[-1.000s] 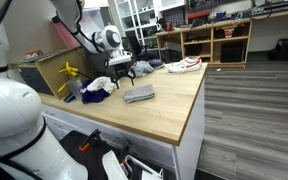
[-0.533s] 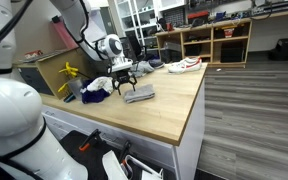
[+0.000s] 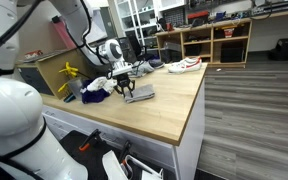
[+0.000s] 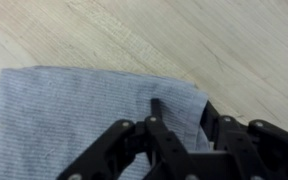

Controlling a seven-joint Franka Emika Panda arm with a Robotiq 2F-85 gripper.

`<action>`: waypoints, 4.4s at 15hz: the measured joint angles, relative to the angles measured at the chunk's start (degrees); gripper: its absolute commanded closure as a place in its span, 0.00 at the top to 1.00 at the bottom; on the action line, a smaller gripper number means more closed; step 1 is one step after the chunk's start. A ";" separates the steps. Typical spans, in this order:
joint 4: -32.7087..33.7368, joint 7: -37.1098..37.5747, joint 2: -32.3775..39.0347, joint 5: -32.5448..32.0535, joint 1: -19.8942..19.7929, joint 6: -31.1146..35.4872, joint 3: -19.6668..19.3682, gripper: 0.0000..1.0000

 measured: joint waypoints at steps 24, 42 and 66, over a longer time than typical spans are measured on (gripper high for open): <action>0.27 7.61 -12.10 -8.33 -5.02 -0.73 -7.39 0.01; 15.34 5.93 -4.56 -18.70 0.00 -0.51 -3.63 0.01; 12.72 -5.72 -29.09 -5.53 -6.73 -7.75 -5.14 0.01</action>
